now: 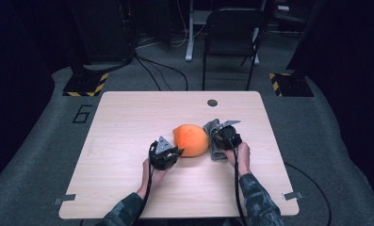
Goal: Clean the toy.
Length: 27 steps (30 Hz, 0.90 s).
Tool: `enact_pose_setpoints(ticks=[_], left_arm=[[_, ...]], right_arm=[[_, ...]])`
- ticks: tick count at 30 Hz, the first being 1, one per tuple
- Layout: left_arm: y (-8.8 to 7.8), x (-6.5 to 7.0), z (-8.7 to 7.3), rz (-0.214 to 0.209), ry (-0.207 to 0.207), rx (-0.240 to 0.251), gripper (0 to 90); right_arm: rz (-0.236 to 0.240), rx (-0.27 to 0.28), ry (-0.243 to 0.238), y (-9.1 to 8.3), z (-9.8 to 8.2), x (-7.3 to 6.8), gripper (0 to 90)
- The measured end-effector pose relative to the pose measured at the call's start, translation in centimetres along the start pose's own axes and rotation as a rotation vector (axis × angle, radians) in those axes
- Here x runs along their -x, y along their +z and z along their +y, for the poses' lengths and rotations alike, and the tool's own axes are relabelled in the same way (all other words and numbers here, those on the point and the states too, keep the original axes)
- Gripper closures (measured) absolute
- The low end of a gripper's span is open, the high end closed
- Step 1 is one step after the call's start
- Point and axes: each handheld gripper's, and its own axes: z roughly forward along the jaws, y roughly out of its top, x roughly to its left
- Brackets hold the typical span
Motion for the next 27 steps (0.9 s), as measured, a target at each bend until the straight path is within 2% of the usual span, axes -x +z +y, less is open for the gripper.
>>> enact_pose_setpoints(ticks=[1,2,3,4,5,6,9,10,11,12,13,14,15,18,23,26,27], left_arm=[[0.0,0.0,0.0,0.001,-0.001,0.001,77.2],[0.0,0.1,0.0,-0.002,-0.01,0.002,77.2],[0.1,0.0,0.0,0.001,-0.002,0.003,77.2],[0.0,0.0,0.1,-0.004,-0.001,-0.002,77.2],[0.1,0.0,0.1,0.0,0.005,0.0,77.1],[0.1,0.1,0.1,-0.001,0.004,0.0,77.1],[0.2,0.1,0.2,-0.008,0.009,-0.006,76.9],[0.2,0.1,0.2,-0.008,0.008,-0.003,76.8],[0.2,0.1,0.2,-0.008,0.008,-0.003,76.7],[0.3,0.1,0.2,-0.008,0.009,-0.002,76.6],[0.3,0.1,0.2,-0.008,0.006,0.0,76.4],[0.3,0.1,0.2,-0.008,0.005,0.003,76.4],[0.3,0.1,0.2,-0.009,0.004,0.004,76.3],[0.3,0.1,0.2,-0.012,0.002,0.002,76.2],[0.2,0.1,0.2,-0.017,0.004,-0.002,76.2],[0.3,0.1,0.2,-0.014,0.009,-0.003,76.1],[0.3,0.1,0.2,-0.013,0.008,0.0,76.0]], right_arm=[[0.0,0.0,0.0,0.0,0.0,0.0,72.2],[0.012,0.029,-0.001,-0.8,0.3,0.0,72.5],[0.029,0.075,-0.007,-2.1,0.9,-0.6,73.0],[0.029,0.075,-0.007,-2.1,0.9,-0.6,73.0],[0.043,0.094,-0.026,-2.6,1.0,-0.8,73.2],[0.059,0.108,-0.019,-3.0,1.2,-1.2,73.4],[0.094,0.143,-0.054,-3.8,1.8,-2.8,73.4],[0.116,0.162,-0.084,-4.1,2.1,-4.0,73.2],[0.133,0.173,-0.093,-4.2,2.2,-4.6,72.9],[0.133,0.173,-0.093,-4.2,2.2,-4.6,72.9],[0.153,0.181,-0.118,-4.2,2.4,-5.7,72.1],[0.153,0.181,-0.118,-4.2,2.4,-5.7,72.1],[0.165,0.184,-0.147,-4.0,2.6,-6.7,71.1],[0.174,0.184,-0.161,-3.4,2.7,-7.7,70.3],[0.174,0.183,-0.173,-2.6,2.7,-8.1,69.6],[0.147,0.169,-0.213,-1.8,2.4,-8.2,69.0],[0.146,0.172,-0.209,-1.8,2.4,-8.3,69.0]])
